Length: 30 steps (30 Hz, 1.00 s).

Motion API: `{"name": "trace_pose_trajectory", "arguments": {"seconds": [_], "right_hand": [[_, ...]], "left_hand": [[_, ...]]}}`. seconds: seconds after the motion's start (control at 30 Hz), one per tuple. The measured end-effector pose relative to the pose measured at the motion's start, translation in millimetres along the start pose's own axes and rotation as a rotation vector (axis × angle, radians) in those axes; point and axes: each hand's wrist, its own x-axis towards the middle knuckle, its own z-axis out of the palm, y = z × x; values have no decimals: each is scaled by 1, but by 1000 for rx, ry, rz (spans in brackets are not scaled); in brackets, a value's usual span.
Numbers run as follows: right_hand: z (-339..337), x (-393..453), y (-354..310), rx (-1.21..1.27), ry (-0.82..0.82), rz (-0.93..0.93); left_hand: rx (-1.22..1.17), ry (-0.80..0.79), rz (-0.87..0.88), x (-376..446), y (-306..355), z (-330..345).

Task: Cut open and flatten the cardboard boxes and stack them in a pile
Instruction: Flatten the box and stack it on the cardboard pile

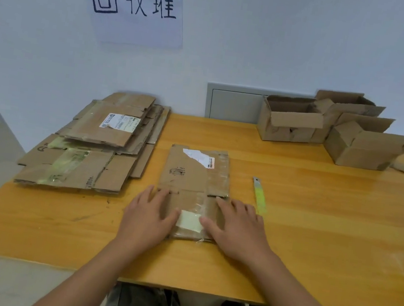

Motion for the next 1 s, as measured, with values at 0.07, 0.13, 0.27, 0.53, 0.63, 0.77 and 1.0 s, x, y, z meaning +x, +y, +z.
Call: {"name": "trace_pose_trajectory", "arguments": {"seconds": [0.07,0.13,0.27,0.53,0.63,0.77,1.0], "right_hand": [[8,-10,-8,-1,-49,-13],[14,-13,-12,21,-48,-11],[18,-11,-8,127,29,-2],[21,-10,6,521,192,-84],[11,-3,6,777,140,-39],[-3,14,-10,926,93,-29],[-14,60,-66,695,135,-187]], "left_hand": [[-7,-56,11,-7,3,7],[-74,-36,-6,-10,9,7],[-421,44,-7,-11,10,0],[-689,251,104,-18,14,2],[-831,292,166,-15,16,-7],[-817,302,183,1,7,-23],[-537,411,224,31,-33,-59]]}}
